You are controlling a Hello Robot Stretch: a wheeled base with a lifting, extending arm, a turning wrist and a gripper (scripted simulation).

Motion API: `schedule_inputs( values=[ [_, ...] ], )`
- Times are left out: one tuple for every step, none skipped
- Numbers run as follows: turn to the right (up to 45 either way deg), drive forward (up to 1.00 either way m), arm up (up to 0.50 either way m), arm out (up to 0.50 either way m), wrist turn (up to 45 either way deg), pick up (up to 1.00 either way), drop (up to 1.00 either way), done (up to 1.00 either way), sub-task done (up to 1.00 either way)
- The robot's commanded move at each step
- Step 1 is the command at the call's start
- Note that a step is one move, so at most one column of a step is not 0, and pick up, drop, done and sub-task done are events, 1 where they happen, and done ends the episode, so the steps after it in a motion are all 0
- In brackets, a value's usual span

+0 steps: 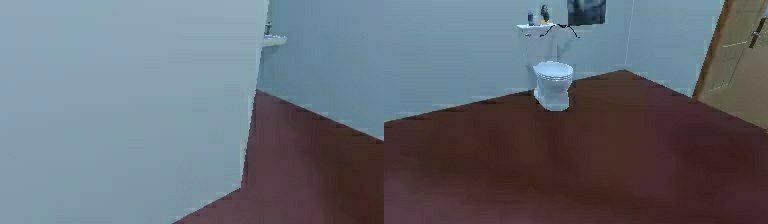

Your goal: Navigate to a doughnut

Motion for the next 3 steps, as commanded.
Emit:
schedule_inputs(
  values=[
    [45.0,0.00,0.00,0.00,0.0,0.00,0.00,0.00,0.00],
    [45.0,0.00,0.00,0.00,0.0,0.00,0.00,0.00,0.00],
    [45.0,0.00,0.00,0.00,0.0,0.00,0.00,0.00,0.00]
  ],
)
